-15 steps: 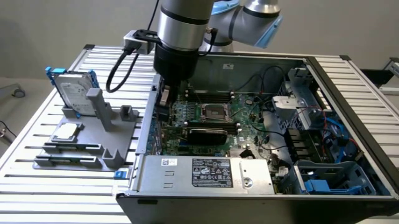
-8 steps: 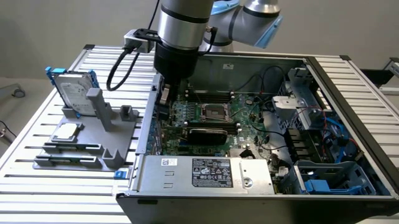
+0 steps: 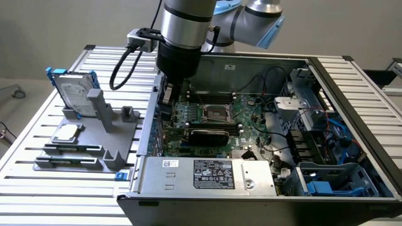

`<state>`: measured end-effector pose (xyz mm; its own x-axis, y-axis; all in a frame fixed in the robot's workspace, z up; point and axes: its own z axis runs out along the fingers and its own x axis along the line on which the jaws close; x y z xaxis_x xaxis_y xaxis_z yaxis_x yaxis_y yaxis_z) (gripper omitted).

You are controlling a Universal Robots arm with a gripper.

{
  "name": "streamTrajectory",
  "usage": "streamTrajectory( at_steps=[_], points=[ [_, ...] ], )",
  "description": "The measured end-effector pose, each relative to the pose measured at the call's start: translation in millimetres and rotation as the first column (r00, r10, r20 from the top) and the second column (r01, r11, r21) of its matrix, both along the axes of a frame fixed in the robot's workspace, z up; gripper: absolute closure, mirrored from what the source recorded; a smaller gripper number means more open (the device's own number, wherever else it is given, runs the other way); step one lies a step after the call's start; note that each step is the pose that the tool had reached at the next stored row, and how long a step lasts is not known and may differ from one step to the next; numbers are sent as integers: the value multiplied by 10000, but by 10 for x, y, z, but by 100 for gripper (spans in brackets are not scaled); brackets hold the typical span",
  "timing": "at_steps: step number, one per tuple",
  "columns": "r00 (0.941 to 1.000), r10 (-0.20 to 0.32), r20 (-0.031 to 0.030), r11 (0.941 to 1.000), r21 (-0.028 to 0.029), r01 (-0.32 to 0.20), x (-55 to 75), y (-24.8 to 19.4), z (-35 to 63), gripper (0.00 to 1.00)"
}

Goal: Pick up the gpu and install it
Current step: 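Press down on the gpu until it lock into place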

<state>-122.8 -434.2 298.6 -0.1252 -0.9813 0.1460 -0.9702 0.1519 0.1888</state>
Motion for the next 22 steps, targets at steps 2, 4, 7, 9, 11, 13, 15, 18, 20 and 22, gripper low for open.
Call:
streamTrajectory(
  at_steps=[2,4,7,9,11,13,15,18,20,22],
  points=[
    [10000,3,0,10000,-16,-3,2,0,0,89],
    [10000,6,0,10000,-45,-6,3,1,0,89],
    [10000,15,-1,9999,-120,-15,3,1,-3,89],
    [10000,21,-1,9998,-192,-21,3,1,-11,89],
    [10000,24,-1,9996,-264,-24,3,1,-20,89],
    [10000,27,0,9995,-330,-27,3,1,-30,89],
    [10000,27,-2,9993,-366,-27,2,7,-37,89],
    [10000,28,-1,9993,-380,-28,-3,17,-38,89],
    [10000,29,0,9992,-389,-29,-11,22,-39,89],
    [10000,29,-1,9992,-405,-29,-20,27,-38,89]
  ],
)
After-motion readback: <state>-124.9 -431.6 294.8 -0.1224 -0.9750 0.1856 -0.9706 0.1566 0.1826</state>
